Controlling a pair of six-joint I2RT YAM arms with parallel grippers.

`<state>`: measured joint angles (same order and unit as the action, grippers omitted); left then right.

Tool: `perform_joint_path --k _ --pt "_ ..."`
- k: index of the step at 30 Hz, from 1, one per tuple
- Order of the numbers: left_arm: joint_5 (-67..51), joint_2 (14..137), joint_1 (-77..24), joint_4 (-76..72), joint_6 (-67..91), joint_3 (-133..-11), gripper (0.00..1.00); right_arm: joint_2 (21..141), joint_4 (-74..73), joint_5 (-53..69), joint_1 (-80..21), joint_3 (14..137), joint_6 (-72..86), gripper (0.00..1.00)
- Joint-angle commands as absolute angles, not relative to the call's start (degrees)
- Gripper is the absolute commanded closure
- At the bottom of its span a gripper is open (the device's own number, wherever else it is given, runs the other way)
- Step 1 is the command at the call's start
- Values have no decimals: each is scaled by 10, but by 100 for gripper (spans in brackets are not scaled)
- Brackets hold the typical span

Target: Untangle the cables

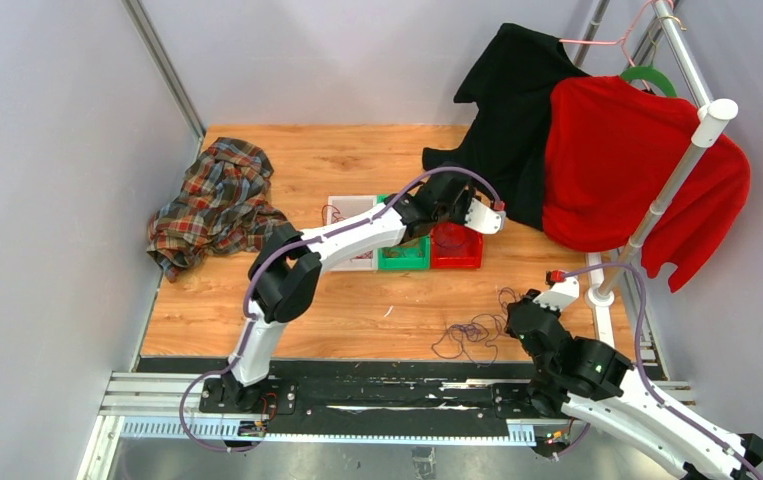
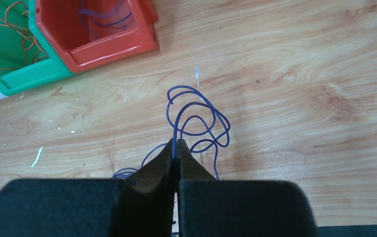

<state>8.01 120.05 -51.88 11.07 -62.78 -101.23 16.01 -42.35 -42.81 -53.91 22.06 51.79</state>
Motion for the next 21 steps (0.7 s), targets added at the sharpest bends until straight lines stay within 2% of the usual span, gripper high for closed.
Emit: perform_joint_path --k 1,7,12,16,17,19,21 --pt "50 1207 -519 120 -607 -1025 99 155 -450 -455 -533 240 541 99" --pt "23 1244 -517 175 -575 -1074 99 162 -449 -460 -533 241 544 99" --pt "-71 1265 -500 286 -498 -1156 82 159 -450 -462 -533 245 546 99" --pt "-156 1250 -488 363 -480 -1169 72 159 -451 -461 -533 253 548 99" --pt "-175 1245 -484 385 -484 -1171 66 160 -450 -460 -533 256 549 99" --pt "-194 1233 -482 419 -494 -1170 41 165 -448 -457 -533 264 546 99" --pt "-208 1221 -479 438 -490 -1174 29 170 -440 -453 -533 273 538 99"
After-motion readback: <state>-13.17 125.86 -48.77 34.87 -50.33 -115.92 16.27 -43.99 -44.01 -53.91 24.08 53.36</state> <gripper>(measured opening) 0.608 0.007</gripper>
